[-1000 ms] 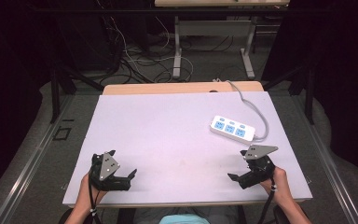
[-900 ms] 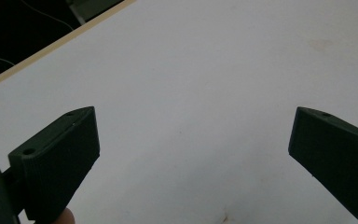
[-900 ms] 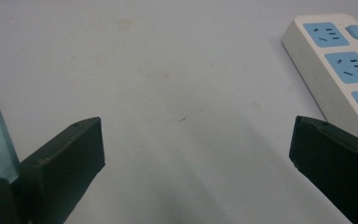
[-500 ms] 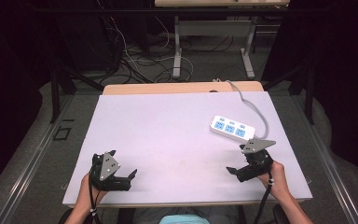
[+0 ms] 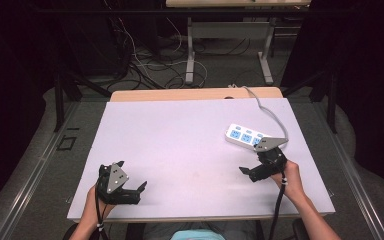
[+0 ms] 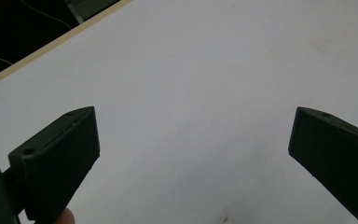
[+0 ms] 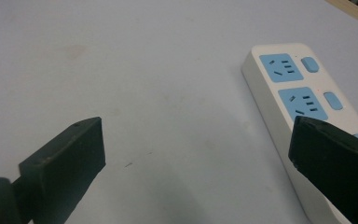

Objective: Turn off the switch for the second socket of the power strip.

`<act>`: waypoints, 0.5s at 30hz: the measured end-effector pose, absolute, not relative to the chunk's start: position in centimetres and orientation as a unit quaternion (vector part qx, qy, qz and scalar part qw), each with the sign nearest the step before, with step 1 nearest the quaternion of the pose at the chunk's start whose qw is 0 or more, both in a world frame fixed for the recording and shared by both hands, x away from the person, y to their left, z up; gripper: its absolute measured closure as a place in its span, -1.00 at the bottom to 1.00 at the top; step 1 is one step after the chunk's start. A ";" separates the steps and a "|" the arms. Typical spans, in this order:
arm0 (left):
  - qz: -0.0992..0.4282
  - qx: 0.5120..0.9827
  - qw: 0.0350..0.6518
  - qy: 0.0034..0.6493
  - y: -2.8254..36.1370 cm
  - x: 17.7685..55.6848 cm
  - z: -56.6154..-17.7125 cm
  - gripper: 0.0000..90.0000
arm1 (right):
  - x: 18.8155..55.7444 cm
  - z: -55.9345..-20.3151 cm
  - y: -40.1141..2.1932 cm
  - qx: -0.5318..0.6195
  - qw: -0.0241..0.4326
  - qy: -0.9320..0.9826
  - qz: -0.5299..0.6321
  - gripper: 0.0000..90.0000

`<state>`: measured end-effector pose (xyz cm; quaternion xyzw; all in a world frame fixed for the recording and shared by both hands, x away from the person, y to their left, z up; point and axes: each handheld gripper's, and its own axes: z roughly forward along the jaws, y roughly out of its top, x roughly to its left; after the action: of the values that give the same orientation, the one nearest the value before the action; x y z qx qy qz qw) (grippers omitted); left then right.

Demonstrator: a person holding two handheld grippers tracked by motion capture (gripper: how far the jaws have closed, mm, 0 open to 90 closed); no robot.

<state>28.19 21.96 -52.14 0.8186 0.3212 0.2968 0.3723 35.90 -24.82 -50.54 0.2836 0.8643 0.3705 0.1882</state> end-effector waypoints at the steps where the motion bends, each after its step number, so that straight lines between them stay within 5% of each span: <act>1: 0.296 0.819 0.372 0.320 22.0 28.2 -52.1 -0.96 | 36.1 -50.5 -24.8 0.286 0.185 0.864 0.371 -0.93; 15: 0.298 0.819 0.372 0.319 21.9 28.2 -52.1 -0.96 | 38.2 -50.5 -24.7 0.290 0.186 0.864 0.366 -0.93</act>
<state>28.23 21.95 -52.12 0.8194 0.3190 0.2975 0.3720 38.23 -24.70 -50.49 0.2904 0.8643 0.3664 0.1856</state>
